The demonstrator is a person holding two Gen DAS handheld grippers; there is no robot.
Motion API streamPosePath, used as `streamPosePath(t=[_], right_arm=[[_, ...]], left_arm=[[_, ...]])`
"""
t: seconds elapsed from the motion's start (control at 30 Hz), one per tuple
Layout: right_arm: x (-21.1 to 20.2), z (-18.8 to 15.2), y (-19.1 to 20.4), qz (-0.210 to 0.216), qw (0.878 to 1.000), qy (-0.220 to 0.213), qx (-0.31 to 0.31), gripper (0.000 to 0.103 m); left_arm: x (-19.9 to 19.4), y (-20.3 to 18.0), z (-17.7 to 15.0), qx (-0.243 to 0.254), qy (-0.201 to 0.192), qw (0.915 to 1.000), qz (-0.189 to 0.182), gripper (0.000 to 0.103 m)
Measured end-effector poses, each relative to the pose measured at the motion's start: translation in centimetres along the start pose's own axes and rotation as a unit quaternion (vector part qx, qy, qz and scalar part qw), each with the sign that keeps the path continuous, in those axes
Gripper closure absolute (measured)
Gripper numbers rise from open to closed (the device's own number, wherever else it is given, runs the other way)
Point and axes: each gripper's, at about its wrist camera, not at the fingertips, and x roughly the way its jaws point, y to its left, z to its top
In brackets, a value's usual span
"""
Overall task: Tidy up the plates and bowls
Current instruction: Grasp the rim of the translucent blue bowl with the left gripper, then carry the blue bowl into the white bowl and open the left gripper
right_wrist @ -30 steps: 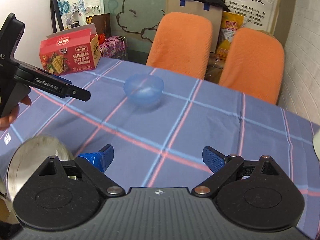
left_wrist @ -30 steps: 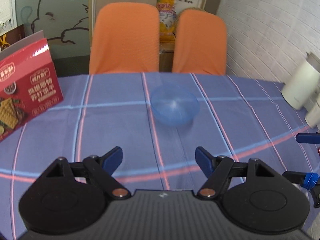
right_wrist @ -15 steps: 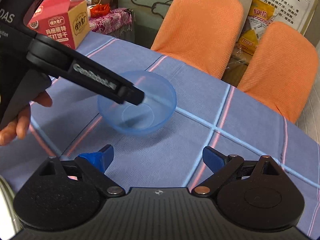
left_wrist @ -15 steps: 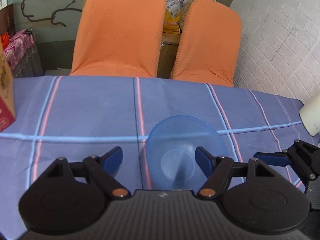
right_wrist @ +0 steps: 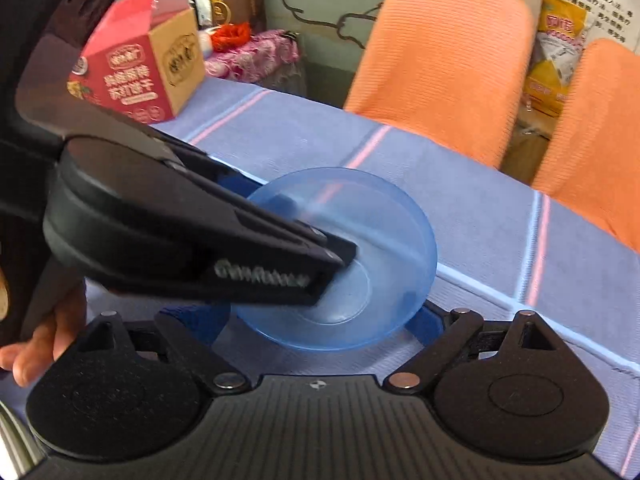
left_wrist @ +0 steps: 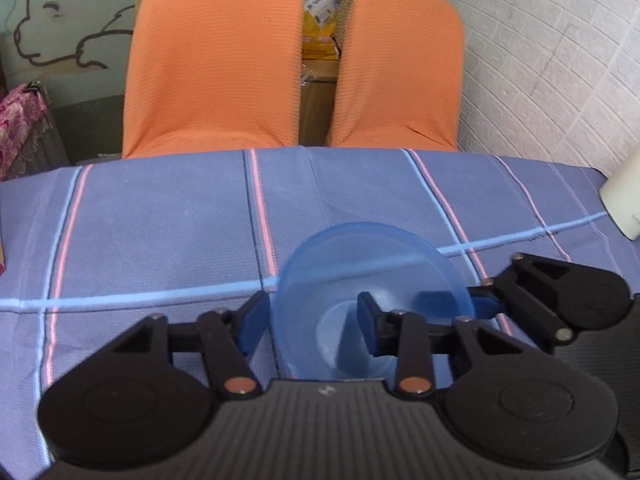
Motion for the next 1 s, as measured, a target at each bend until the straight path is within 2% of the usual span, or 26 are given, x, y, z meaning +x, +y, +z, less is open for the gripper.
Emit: streamPosePath(t=[0.13, 0.23, 0.33, 0.57, 0.8, 0.93, 1.0], right_arm=[[-0.5, -0.2, 1.6, 0.005, 1.0, 0.008, -0.009, 0.023], [-1.3, -0.5, 1.8, 0.02, 1.0, 0.014, 0.019, 0.022], [-2.3, -0.8, 2.3, 0.013, 0.999, 0.021, 0.03, 0.022], [-7.3, -2.7, 3.1, -0.003, 0.999, 0.018, 0.041, 0.021], [-11.8, -5.5, 2.5, -0.017, 0.997, 0.016, 0.075, 0.02], [-11.4, -6.8, 2.1, -0.027, 0.996, 0.026, 0.086, 0.02], [-10.5, -7.0, 2.0, -0.028, 0.995, 0.032, 0.087, 0.021]], left_arm=[[-0.6, 0.2, -0.7, 0.0, 0.007, 1.0, 0.002, 0.07], [-1.2, -0.1, -1.3, 0.004, 0.019, 0.9998, -0.001, 0.07], [-2.1, -0.9, -1.9, 0.01, 0.025, 0.9996, -0.003, 0.07], [-5.6, -4.4, -2.9, 0.02, 0.019, 0.9995, -0.015, 0.07], [-8.9, -10.3, -5.7, 0.04, 0.015, 0.9977, -0.052, 0.07], [-8.4, -12.5, -7.1, 0.052, 0.016, 0.9973, -0.049, 0.067], [-7.3, -12.3, -7.4, 0.041, 0.026, 0.9978, -0.044, 0.067]])
